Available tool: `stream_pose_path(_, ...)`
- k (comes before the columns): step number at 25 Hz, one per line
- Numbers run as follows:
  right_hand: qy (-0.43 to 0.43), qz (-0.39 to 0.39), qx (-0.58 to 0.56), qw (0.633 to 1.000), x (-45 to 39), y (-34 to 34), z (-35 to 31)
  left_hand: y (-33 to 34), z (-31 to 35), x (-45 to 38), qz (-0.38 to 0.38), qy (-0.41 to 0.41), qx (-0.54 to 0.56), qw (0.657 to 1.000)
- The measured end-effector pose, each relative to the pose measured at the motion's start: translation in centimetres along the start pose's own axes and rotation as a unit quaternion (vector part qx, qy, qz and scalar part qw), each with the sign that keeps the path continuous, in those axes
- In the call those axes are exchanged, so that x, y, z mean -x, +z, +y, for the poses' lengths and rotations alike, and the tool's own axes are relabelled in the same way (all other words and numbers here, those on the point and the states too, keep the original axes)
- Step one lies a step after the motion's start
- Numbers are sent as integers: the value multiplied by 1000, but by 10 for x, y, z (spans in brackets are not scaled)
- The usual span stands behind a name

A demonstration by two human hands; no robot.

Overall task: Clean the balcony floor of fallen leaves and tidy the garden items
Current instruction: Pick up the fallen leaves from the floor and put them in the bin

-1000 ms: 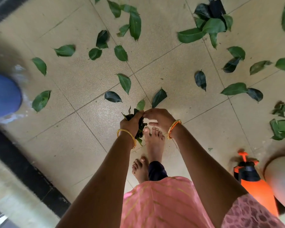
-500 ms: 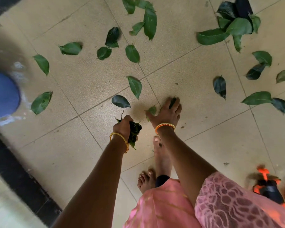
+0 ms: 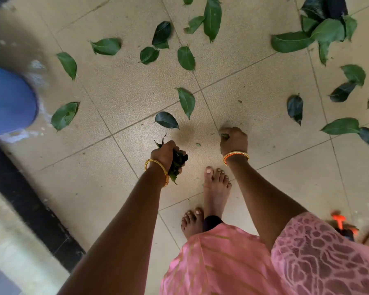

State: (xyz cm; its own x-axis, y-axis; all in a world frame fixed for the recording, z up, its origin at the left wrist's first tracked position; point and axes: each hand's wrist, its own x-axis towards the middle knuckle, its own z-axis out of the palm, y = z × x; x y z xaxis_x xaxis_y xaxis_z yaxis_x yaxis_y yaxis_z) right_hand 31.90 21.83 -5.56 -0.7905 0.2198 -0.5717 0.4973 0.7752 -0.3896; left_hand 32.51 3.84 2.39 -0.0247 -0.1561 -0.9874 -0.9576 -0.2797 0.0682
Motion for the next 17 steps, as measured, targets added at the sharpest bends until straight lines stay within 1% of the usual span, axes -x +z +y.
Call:
stream_pose_path(2, 64, -7, -102, 993, 10, -27, -11, 2, -2, 11, -15, -21, 7, 1000)
stream_pose_path(3, 90, -23, -152, 984, 18, -38, -20, 3, -4, 18, -26, -33, 17, 999)
stream_pose_path(5, 126, -72, -215, 966, 38, -54, -40, 9, -10, 34, -50, -45, 44, 997)
stream_pose_path(7, 155, -134, -262, 943, 60, -65, -63, 14, -8, 54, -70, -38, 66, 995)
stream_pose_path(10, 156, -208, -260, 930, 83, -81, -93, 10, 2, 83, -78, -18, 70, 994)
stream_pose_path(12, 159, -251, -285, 911, 95, -93, -113, 0, 10, 106, -73, -15, 63, 995)
stream_pose_path(14, 155, -285, -286, 902, 98, -101, -130, -12, 17, 108, -45, -1, 67, 997)
stream_pose_path(15, 140, -295, -264, 908, 95, -101, -138, -20, 18, 97, -15, 5, 51, 999)
stream_pose_path(16, 127, -307, -244, 911, 91, -101, -148, -29, 7, 55, 29, 19, 24, 999)
stream_pose_path(17, 98, -323, -203, 919, 85, -97, -156, -38, -9, 4, 53, 27, 13, 998)
